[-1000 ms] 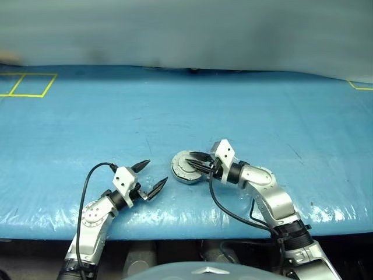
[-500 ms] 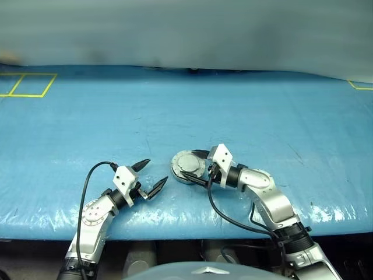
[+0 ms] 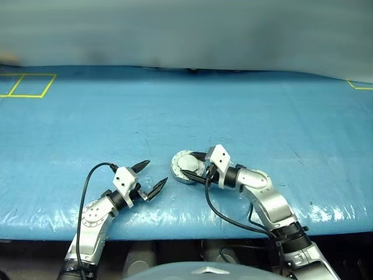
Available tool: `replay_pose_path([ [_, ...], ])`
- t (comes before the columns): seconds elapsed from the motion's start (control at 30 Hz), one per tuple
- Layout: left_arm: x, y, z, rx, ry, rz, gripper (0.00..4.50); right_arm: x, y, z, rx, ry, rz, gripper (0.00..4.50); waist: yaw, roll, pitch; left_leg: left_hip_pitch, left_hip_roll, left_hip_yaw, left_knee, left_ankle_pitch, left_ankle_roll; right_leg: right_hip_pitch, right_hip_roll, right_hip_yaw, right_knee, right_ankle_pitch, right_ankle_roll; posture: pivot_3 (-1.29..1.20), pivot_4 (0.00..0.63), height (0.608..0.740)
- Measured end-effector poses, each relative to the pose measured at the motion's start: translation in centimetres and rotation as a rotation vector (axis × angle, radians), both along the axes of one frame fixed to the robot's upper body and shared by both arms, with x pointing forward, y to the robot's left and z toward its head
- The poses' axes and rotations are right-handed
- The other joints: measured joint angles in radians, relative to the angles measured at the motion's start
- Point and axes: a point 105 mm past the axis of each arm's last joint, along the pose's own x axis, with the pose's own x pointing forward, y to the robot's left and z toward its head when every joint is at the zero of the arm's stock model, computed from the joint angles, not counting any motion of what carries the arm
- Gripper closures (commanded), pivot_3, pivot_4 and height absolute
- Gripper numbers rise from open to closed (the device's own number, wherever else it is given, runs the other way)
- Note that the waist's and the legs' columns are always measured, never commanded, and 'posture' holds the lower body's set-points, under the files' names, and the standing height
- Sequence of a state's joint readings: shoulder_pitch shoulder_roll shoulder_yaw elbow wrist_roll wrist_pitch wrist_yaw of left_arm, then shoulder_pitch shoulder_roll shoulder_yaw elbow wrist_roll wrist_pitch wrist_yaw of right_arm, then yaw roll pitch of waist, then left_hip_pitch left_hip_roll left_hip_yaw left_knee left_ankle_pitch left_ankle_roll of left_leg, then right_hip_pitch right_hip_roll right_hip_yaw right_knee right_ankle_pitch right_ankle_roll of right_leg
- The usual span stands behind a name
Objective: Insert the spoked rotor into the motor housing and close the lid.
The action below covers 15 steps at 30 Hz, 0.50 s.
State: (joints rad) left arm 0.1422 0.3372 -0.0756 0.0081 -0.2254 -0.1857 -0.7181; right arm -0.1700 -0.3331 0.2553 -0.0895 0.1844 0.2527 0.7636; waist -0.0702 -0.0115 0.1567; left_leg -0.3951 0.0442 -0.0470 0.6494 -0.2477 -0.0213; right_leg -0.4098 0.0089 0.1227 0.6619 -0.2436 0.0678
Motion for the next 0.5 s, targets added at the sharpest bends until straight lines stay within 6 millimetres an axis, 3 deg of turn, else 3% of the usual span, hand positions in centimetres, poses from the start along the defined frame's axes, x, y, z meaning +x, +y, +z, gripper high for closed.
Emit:
replay_pose_path([
  [0.5, -0.05, -0.01, -0.13, 0.008, 0.002, 0.001, 0.0, 0.16, 0.33, -0.41, -0.077, -0.029, -0.022, 1.5, 0.001, 0.0, 0.0, 0.001, 0.0, 0.0, 0.001, 0.0, 0.0, 0.001, 0.0, 0.0, 0.0, 0.0, 0.0, 0.0, 0.15, 0.74],
])
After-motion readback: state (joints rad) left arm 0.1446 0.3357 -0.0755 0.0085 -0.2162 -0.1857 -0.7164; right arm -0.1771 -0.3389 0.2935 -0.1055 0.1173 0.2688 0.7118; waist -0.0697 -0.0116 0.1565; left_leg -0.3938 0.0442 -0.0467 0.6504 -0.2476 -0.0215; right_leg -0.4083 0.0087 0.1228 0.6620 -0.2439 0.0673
